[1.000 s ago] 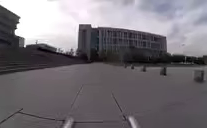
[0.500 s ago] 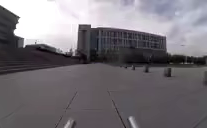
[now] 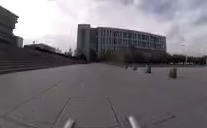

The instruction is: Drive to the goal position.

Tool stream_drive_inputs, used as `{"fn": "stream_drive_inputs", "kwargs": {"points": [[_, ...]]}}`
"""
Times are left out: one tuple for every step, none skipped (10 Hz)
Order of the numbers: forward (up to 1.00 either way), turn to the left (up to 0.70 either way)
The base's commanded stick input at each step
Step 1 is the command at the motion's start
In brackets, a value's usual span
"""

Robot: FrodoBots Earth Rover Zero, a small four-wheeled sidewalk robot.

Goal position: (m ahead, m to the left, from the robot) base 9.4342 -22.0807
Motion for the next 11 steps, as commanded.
{"fn": "stream_drive_inputs", "kwargs": {"points": [[1.0, 0.0], [1.0, 0.0], [1.0, 0.0], [1.0, 0.0], [1.0, 0.0], [1.0, 0.0], [1.0, 0.0], [1.0, 0.0], [1.0, 0.0], [1.0, 0.0], [1.0, 0.0]]}}
